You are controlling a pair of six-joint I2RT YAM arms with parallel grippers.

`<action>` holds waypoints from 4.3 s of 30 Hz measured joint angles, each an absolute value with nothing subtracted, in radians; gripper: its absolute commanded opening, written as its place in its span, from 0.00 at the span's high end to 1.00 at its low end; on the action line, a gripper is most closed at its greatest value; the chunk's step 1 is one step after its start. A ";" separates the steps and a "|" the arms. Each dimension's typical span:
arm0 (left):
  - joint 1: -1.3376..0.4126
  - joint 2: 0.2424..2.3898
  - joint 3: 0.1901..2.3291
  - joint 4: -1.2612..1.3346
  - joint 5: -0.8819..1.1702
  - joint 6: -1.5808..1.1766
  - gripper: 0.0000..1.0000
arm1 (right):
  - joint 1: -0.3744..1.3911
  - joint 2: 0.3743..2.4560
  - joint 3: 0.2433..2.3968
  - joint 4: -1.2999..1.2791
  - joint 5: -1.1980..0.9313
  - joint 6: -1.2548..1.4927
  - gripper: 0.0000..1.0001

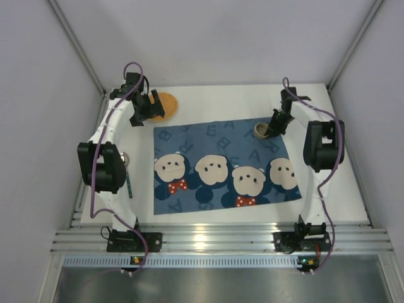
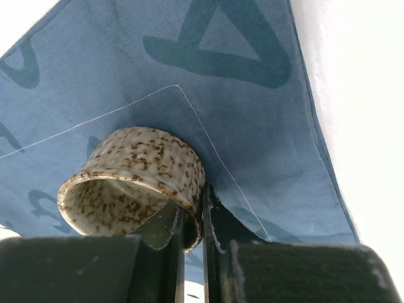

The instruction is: Set the dinner table for one person

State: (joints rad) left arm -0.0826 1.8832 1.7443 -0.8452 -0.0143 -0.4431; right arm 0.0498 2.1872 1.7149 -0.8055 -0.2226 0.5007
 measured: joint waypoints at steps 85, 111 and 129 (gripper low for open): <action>0.239 2.356 1.528 0.482 0.796 -1.241 1.00 | 0.056 1.691 1.615 -1.163 0.109 0.551 0.32; -0.353 1.914 1.124 -0.167 0.794 -0.579 1.00 | -0.067 1.551 1.375 -1.079 0.046 0.465 0.32; -0.320 1.700 1.077 -0.449 0.394 -0.533 0.37 | -0.064 1.547 1.322 -1.025 -0.043 0.447 0.23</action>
State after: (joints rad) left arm -0.3199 1.7004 1.0767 -0.4492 0.3939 -0.5327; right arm -0.0639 1.5475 1.3216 -1.0252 -0.0433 0.4465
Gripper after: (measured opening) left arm 0.633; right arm 0.763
